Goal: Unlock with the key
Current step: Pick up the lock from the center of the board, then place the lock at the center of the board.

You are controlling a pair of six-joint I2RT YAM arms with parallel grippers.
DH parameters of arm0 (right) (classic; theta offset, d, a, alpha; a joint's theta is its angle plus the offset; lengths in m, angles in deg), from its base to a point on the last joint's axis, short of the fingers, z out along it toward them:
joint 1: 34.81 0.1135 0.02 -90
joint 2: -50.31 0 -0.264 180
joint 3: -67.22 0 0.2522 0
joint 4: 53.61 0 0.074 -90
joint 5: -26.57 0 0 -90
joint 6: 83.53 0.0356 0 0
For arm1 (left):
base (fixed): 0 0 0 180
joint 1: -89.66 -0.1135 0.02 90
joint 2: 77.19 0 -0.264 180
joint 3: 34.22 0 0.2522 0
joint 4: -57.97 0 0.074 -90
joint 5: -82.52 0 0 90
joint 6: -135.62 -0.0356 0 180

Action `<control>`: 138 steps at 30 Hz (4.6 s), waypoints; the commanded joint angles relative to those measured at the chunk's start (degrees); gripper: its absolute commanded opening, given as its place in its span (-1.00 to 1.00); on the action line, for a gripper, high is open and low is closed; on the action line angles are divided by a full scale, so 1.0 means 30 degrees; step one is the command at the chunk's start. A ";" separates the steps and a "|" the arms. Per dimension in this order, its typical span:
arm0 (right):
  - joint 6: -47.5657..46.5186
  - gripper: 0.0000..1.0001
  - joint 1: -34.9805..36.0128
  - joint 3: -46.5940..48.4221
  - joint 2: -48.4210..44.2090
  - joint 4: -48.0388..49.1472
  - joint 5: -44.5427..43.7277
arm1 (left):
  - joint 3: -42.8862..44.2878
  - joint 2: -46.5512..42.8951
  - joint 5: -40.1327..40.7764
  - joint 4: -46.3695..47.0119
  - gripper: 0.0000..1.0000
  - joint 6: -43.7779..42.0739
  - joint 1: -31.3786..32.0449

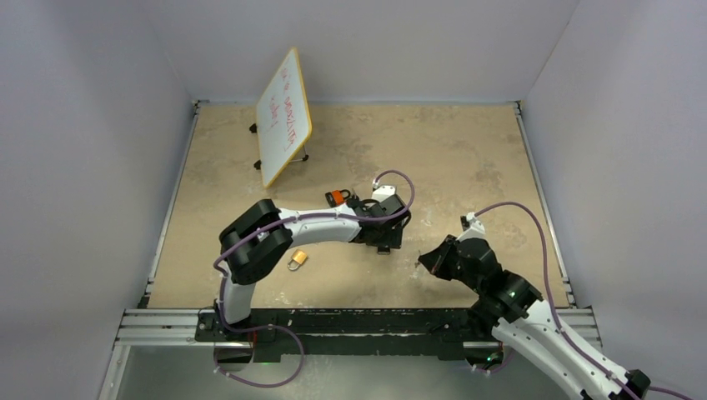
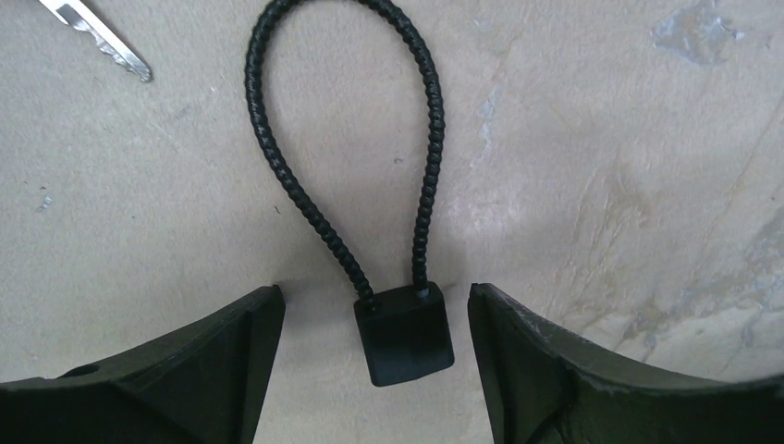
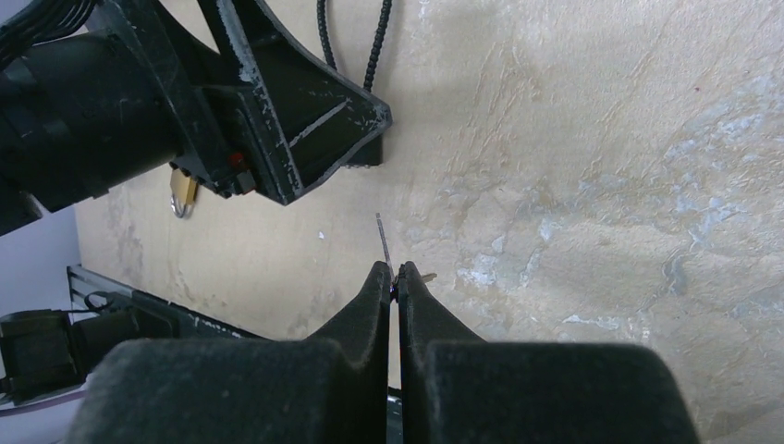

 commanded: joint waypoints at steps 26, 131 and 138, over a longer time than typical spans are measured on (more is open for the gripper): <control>-0.1869 -1.00 -0.0047 -0.2046 -0.0419 0.7913 0.7238 | 0.4043 -0.1569 0.0433 -0.6862 -1.00 0.3318 0.0474; -0.2199 -1.00 -0.0050 -0.4479 0.1683 1.5795 1.2989 | -0.2652 -1.0856 -0.5639 -0.3002 -1.00 0.8813 -0.0733; -0.2577 -1.00 -0.0048 -0.4186 0.1632 1.4064 1.1328 | -0.3052 -1.1076 -0.5645 -0.2863 -1.00 0.8951 -0.0812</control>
